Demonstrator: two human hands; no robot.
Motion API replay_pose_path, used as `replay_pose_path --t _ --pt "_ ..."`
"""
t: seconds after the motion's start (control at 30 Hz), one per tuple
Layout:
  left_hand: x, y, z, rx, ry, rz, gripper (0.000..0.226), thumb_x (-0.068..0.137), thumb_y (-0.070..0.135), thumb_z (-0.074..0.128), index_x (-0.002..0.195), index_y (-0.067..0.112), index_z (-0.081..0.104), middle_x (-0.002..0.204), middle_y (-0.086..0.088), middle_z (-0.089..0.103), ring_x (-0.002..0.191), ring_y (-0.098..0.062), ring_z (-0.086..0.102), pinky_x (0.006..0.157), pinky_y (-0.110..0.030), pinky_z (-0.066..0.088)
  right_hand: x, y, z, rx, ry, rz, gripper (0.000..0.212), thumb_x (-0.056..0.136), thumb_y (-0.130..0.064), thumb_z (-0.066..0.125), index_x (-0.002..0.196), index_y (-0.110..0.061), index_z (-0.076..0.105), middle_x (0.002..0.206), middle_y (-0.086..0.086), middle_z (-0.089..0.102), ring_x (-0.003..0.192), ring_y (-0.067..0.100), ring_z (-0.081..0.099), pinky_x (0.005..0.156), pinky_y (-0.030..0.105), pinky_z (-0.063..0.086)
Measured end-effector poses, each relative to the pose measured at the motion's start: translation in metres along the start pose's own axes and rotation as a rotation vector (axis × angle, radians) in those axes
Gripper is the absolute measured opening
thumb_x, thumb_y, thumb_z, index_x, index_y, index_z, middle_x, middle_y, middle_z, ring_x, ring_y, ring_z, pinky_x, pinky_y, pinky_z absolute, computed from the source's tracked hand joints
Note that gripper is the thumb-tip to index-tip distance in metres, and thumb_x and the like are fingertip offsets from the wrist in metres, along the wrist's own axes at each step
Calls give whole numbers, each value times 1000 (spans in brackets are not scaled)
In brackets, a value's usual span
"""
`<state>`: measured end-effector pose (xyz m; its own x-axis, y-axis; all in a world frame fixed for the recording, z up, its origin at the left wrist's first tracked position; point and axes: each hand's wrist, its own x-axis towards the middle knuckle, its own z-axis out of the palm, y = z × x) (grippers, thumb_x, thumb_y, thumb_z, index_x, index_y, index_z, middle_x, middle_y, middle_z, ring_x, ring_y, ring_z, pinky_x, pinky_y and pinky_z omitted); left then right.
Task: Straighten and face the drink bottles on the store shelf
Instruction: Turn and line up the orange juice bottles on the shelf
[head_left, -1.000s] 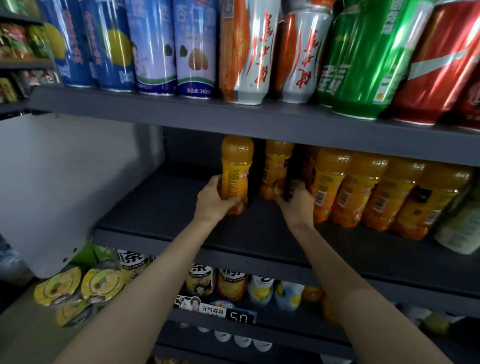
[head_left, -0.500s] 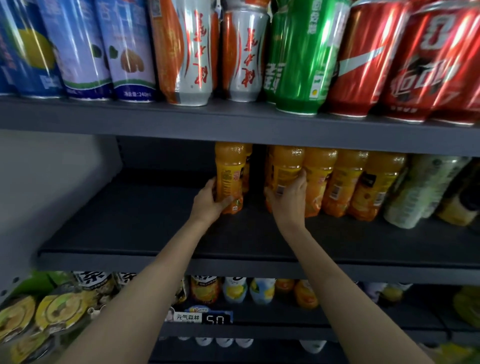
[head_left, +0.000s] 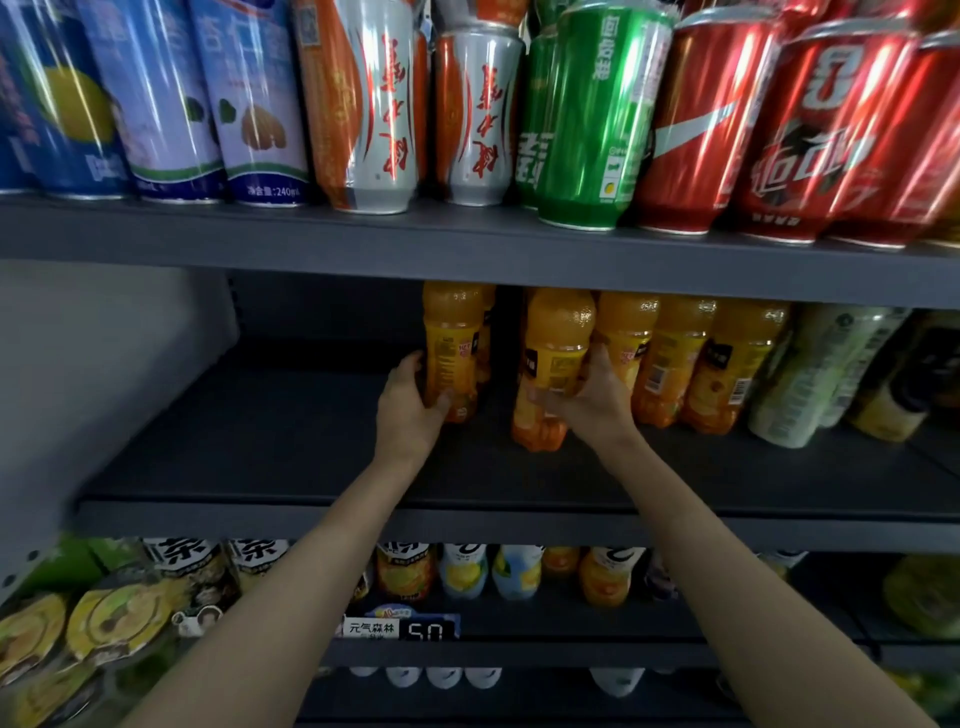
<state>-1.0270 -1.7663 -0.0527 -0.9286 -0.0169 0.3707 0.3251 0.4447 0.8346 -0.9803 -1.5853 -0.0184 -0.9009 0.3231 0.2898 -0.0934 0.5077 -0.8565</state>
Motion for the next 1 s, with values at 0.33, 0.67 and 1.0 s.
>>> replay_pose_path --t 0.33,0.67,1.0 --pt "-49 36 -43 -500 -825 -317 43 76 42 61 116 28 55 117 2 65 109 -12 62 96 -30 48 -55 -22 -11 729 -394 158 58 75 -8 70 129 -10 47 120 12 65 110 22 63 93 35 53" --pt "-78 35 -56 229 -181 332 68 70 32 80 128 20 48 119 0 46 110 -14 41 89 -26 33 -81 -39 -5 1008 -148 476 43 82 -18 71 117 -12 46 107 11 58 104 28 56 92 43 49" --pt "-88 49 -79 -696 -681 -413 43 77 33 60 111 6 61 106 -13 69 98 -21 67 77 -31 57 -96 -42 -31 1080 -294 199 48 79 -20 62 125 -9 51 115 8 64 106 21 64 78 29 57"
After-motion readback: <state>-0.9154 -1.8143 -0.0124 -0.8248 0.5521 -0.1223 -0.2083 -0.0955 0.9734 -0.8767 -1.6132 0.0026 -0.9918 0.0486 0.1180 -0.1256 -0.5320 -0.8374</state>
